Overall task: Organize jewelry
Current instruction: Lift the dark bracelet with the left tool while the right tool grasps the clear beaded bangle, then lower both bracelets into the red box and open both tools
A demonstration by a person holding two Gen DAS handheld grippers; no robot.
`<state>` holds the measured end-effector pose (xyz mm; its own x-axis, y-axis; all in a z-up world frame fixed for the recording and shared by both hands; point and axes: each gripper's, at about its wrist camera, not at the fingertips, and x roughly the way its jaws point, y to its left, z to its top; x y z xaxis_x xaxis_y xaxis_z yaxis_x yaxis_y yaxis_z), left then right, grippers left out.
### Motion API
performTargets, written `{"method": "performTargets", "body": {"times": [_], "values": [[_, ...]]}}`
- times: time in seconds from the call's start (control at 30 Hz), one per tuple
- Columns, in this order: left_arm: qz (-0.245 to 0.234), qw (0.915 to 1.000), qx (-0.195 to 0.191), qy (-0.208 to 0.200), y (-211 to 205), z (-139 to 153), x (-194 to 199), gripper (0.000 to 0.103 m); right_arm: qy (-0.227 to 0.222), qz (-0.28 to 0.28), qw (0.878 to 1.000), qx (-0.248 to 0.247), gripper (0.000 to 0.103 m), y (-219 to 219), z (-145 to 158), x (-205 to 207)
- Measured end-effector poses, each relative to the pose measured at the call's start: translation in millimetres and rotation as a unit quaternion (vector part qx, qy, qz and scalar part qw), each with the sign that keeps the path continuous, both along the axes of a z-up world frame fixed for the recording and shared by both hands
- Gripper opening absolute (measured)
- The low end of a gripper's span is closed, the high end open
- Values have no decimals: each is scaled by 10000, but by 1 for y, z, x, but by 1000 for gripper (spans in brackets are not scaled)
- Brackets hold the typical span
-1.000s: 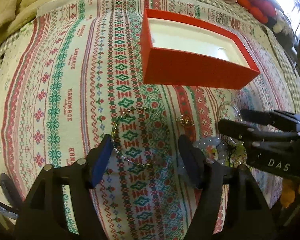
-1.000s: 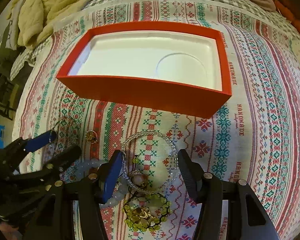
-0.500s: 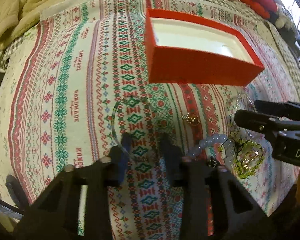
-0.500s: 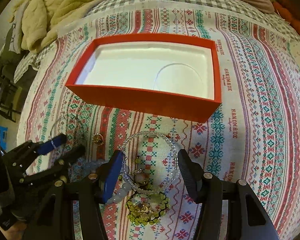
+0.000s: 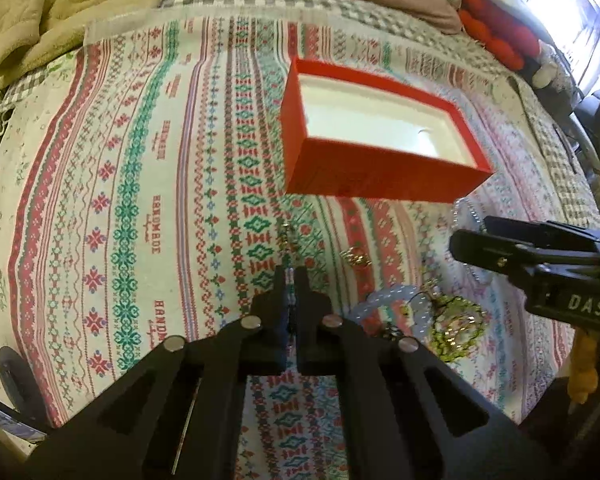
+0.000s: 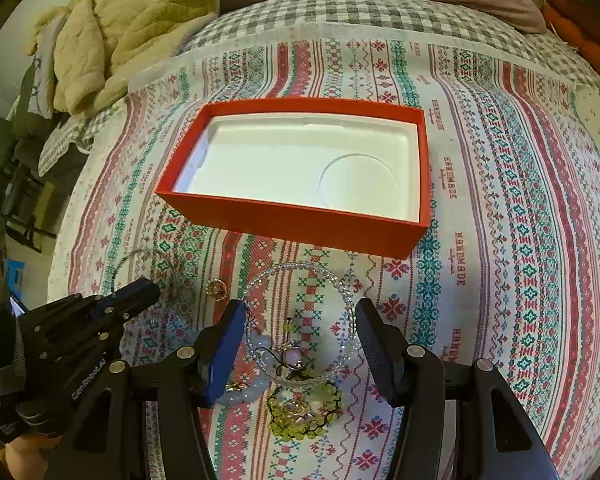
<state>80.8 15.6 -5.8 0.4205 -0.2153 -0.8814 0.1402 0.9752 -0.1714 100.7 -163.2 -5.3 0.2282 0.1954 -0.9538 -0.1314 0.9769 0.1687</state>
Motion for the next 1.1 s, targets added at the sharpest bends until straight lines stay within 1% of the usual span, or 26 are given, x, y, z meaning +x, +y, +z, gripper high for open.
{"method": "performTargets", "body": {"times": [0.37,0.5,0.67,0.8,0.87,0.97,1.03,1.1], "values": [[-39,9990,-244,-384,-6,39,5,3,-263,-81,9991,309,58,-2,29,10],[-97,9982,-386,-450,-15,51,20,3,-344,-272,9980,446,58,-9,39,22],[-245,9963,-667,-494,-33,58,43,3,-339,-553,9963,563,58,-23,41,42],[-343,9934,-979,-491,-45,54,64,3,-363,-671,9956,538,58,-33,40,55],[-388,9905,-1231,-476,-49,47,73,3,-372,-726,9952,541,58,-38,39,60],[-421,9872,-1475,-441,-50,36,83,3,-388,-780,9949,507,58,-43,36,67],[-420,9879,-1444,-373,-50,26,88,3,-369,-758,9953,486,58,-43,32,71],[-351,9913,-1229,-311,-50,19,93,3,-339,-721,9958,459,58,-40,28,74]]}}
